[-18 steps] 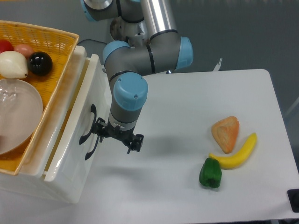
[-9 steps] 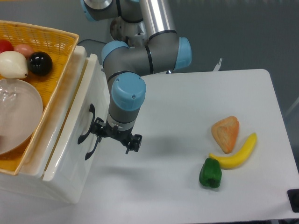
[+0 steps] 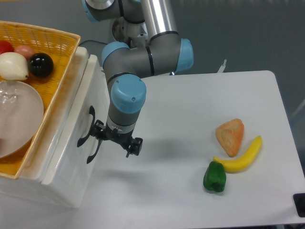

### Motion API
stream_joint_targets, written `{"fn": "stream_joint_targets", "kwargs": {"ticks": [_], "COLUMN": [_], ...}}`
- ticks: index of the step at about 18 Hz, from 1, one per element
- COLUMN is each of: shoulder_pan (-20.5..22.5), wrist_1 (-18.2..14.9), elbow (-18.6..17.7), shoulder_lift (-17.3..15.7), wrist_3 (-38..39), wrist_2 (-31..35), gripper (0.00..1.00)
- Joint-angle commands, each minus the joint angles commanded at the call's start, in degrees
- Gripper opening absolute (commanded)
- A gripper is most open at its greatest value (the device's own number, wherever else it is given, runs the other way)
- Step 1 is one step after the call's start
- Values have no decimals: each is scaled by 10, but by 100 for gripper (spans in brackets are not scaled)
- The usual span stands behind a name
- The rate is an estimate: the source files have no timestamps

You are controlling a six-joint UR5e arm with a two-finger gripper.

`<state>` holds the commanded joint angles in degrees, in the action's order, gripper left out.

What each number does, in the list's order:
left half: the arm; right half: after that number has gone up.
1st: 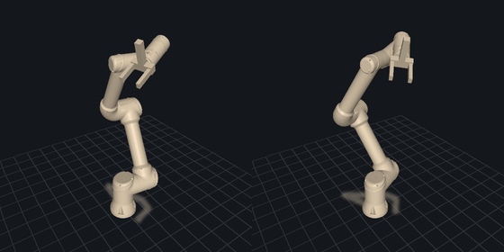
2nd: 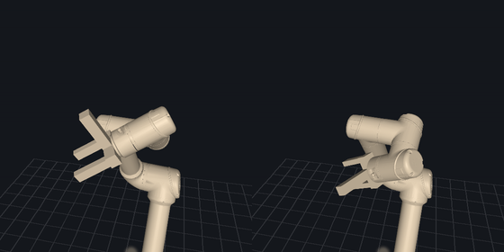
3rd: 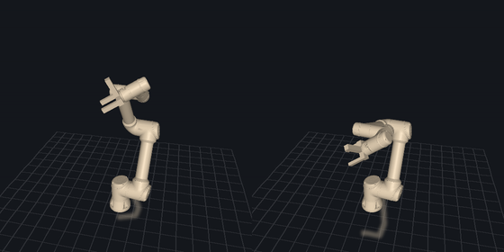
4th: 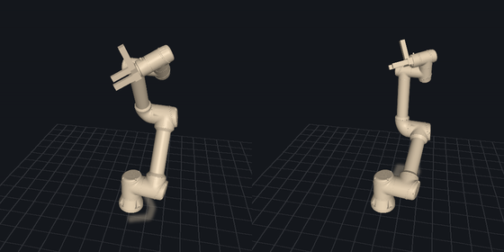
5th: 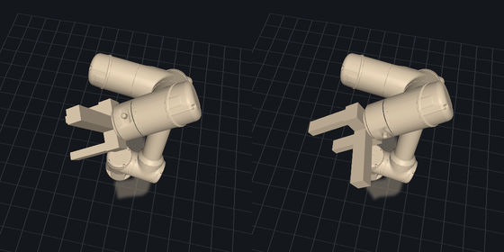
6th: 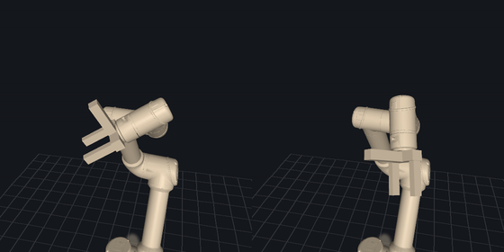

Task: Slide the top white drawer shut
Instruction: 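Lift the gripper away from the closed drawer front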

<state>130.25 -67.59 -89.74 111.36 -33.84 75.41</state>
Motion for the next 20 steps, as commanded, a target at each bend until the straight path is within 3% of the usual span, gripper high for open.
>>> {"fn": "stream_joint_targets", "kwargs": {"ticks": [10,16,20], "shoulder_pan": [1,25,64], "wrist_1": [0,1,3], "elbow": [1,9,11], "shoulder_lift": [0,3,0], "wrist_3": [-1,-4,-95], "wrist_2": [-1,1,3], "gripper": [100,100,100]}}
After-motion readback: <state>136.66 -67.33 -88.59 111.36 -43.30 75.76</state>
